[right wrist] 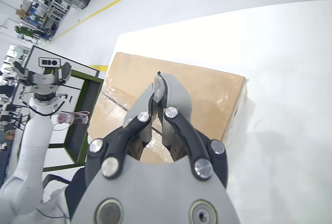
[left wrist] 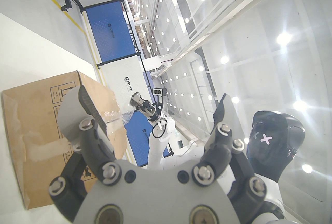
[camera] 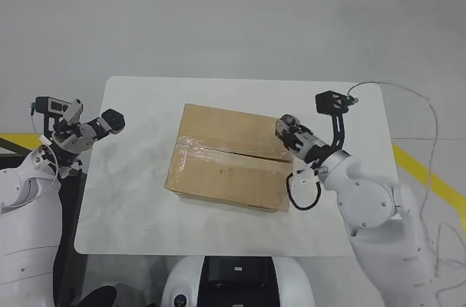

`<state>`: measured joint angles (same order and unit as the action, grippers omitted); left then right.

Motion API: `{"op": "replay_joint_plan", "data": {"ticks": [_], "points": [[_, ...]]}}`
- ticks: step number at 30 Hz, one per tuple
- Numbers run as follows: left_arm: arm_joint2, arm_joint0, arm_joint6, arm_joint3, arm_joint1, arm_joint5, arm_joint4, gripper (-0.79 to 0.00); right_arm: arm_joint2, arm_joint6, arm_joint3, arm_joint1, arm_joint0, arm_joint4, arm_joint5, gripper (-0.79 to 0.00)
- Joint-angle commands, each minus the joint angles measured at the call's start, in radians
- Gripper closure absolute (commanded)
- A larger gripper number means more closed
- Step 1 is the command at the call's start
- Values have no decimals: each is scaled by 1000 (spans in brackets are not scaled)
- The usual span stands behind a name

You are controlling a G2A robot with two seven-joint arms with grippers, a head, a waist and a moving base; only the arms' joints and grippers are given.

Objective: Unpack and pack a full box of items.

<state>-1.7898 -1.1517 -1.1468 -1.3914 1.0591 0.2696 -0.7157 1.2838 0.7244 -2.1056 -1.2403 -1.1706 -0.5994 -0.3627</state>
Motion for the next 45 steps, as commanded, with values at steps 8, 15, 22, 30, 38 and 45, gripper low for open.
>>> {"op": "replay_joint_plan", "data": {"ticks": [8,15,22,30,38,45], "points": [[0,0,0,0,0,0,0,-785,15,-118,-80,-2,-156,92,28,-102],[0,0,0,0,0,0,0,-785,28,-279,-97,-4,-226,103,119,-105],[0,0,0,0,0,0,0,-785,60,-365,-91,-3,-285,110,196,-120],[0,0,0,0,0,0,0,-785,84,-378,-76,-1,-340,131,219,-271],[0,0,0,0,0,0,0,-785,118,-405,-74,1,-404,149,230,-286],[0,0,0,0,0,0,0,-785,158,-417,-85,3,-435,168,222,-259]]}}
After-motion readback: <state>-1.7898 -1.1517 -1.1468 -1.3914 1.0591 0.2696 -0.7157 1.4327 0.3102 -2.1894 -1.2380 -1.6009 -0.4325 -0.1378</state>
